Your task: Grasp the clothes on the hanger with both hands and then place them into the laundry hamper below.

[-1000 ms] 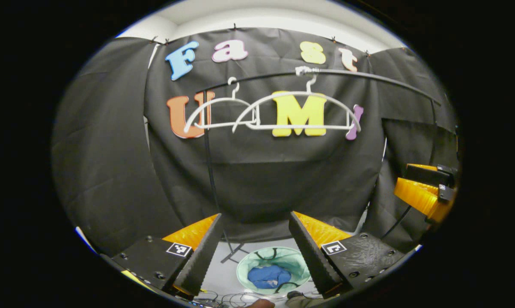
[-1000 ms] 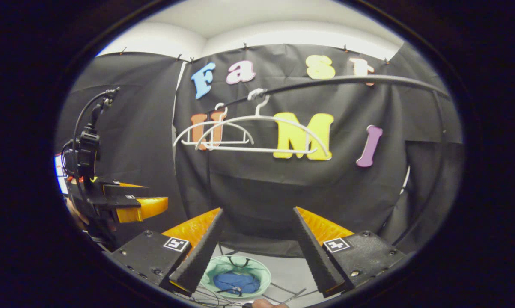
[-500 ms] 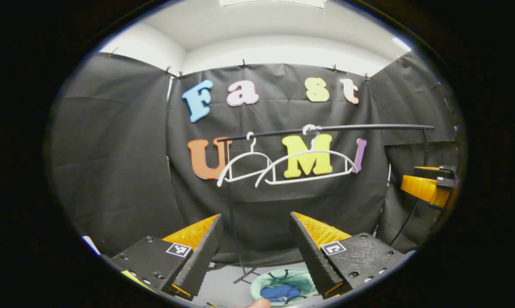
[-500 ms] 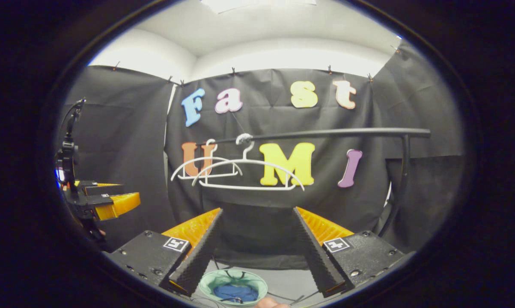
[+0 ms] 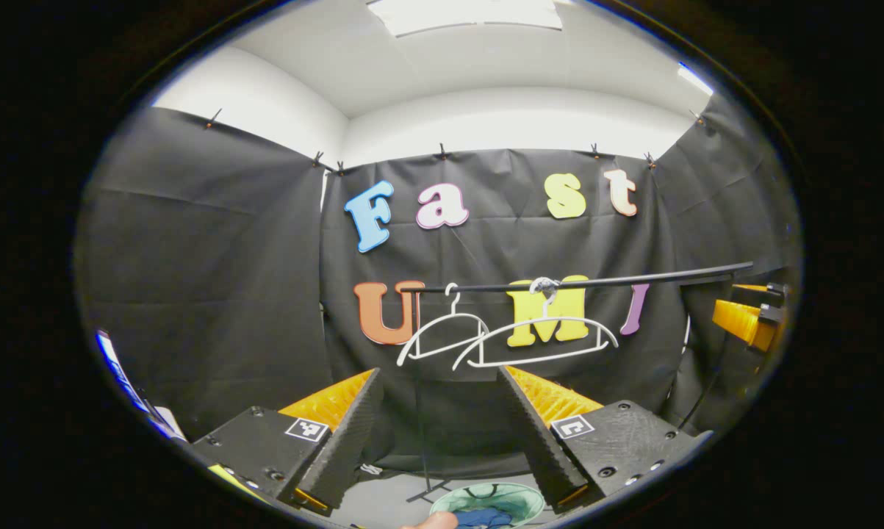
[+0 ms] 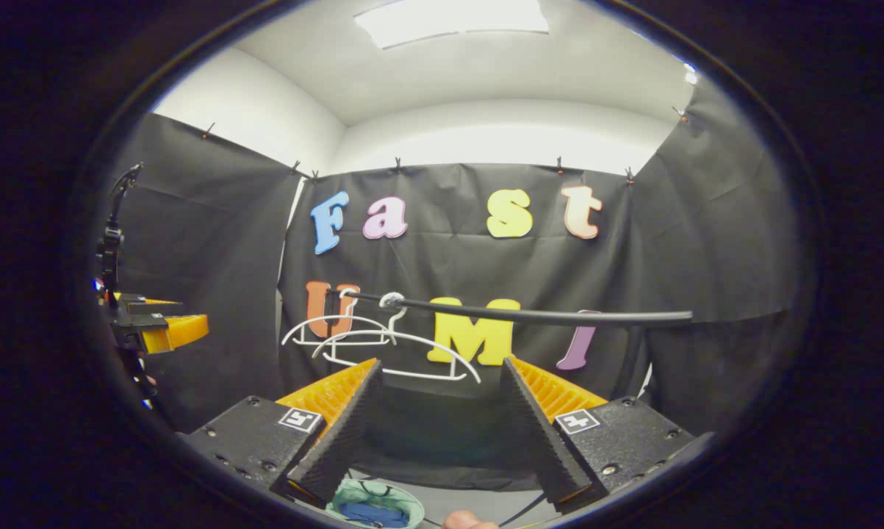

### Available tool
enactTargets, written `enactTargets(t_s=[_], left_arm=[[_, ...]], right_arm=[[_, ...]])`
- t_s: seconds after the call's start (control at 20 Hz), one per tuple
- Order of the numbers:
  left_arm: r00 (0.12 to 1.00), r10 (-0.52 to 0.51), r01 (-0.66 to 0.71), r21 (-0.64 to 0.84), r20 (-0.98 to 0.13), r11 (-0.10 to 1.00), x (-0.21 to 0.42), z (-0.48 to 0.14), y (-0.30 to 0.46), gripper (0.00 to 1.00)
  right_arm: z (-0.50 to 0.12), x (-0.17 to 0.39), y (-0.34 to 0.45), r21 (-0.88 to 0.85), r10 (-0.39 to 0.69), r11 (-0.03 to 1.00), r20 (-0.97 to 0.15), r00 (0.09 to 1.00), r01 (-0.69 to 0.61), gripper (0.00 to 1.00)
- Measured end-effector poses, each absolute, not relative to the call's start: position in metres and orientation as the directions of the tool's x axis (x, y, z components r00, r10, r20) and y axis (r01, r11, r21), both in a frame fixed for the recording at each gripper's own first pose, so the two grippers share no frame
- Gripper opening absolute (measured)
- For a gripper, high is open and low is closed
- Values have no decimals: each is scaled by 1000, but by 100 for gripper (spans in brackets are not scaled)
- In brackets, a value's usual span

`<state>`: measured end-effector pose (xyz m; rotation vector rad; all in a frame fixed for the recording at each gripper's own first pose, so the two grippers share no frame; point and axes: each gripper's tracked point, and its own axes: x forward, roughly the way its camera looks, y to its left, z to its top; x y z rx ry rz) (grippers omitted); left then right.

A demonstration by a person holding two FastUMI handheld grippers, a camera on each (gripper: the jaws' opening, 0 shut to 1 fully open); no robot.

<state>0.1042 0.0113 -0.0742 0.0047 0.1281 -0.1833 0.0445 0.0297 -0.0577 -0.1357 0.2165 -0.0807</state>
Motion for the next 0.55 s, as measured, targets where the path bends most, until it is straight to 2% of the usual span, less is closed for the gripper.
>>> enactTargets(t_s=[0.25,0.55], left_arm=[[982,-158,160,7,-101,987,74,-51,4,97],[988,-108,111,29,-112,993,47,-56,-2,97]], right_arm=[[-35,28,-4,-161,-119,982,-153,981,94,100],[-40,9,-21,-171,-107,982,-159,981,79,100]])
